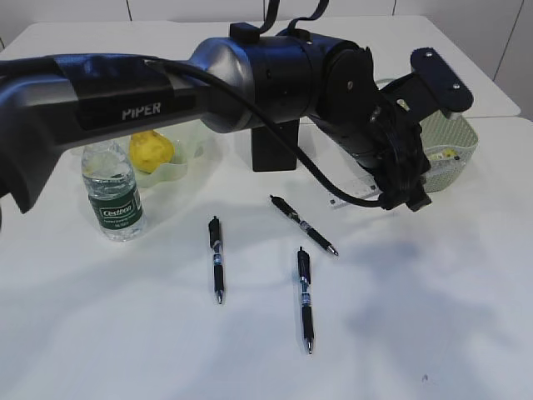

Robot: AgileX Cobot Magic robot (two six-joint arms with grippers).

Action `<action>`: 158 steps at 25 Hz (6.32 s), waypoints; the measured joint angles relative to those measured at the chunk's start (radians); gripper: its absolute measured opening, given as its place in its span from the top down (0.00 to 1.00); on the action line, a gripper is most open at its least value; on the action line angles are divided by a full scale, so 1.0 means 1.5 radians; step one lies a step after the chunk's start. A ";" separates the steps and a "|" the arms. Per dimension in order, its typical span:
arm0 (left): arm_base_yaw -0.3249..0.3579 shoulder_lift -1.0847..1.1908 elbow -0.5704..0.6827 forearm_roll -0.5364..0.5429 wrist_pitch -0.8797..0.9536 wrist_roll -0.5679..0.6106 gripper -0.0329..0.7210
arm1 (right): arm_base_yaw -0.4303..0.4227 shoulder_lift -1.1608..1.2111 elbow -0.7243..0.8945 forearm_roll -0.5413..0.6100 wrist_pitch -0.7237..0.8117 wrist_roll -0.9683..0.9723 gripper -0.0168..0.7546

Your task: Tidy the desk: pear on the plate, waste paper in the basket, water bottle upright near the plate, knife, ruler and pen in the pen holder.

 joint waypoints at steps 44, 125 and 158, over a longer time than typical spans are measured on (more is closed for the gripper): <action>0.163 -0.096 0.000 -0.115 -0.122 0.000 0.60 | 0.000 0.000 0.000 -0.020 0.000 -0.004 0.62; 0.216 0.047 0.000 -0.272 -0.498 -0.033 0.60 | 0.000 0.000 0.002 -0.073 -0.192 -0.003 0.62; 0.210 0.069 0.000 -0.212 -0.497 -0.034 0.60 | 0.000 0.000 0.002 -0.076 -0.204 -0.003 0.62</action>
